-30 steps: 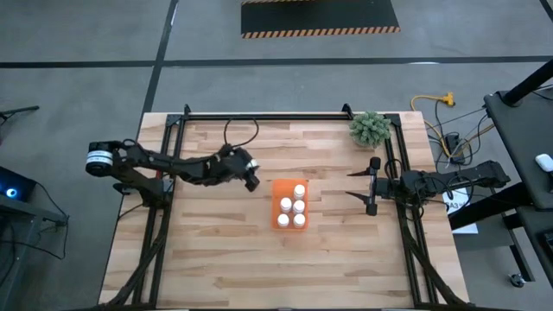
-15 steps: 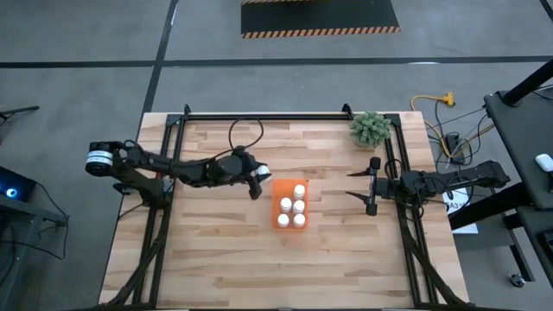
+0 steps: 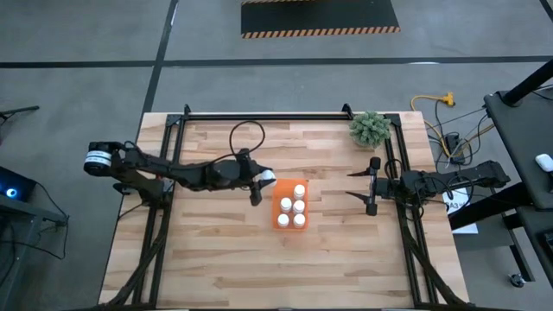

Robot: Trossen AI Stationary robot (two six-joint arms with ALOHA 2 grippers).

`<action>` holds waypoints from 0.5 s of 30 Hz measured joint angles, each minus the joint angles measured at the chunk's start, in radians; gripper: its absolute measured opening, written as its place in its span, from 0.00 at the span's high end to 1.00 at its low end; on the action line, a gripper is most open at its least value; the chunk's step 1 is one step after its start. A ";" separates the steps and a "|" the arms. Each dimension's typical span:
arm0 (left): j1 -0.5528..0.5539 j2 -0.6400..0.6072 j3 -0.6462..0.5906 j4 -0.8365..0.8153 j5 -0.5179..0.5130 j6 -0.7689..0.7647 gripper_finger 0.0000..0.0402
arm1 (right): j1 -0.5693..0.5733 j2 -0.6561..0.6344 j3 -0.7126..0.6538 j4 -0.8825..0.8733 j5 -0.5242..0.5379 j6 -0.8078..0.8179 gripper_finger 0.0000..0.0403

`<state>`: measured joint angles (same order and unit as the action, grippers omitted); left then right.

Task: Pick and place pill bottles into a basket
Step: Put the white pill bottle into the orange bin

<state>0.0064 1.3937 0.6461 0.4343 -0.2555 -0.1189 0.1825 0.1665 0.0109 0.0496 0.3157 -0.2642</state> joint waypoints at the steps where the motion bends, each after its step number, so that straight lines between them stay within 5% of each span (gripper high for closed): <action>1: -0.006 0.000 0.004 0.005 0.001 0.003 0.65 | 0.000 0.000 0.000 0.000 0.000 0.001 0.37; 15: -0.037 -0.001 0.023 0.006 -0.001 0.028 0.65 | 0.000 0.000 0.000 0.000 0.000 0.002 0.38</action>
<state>-0.0308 1.3930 0.6690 0.4408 -0.2563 -0.0908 0.1825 0.1665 0.0109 0.0498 0.3160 -0.2626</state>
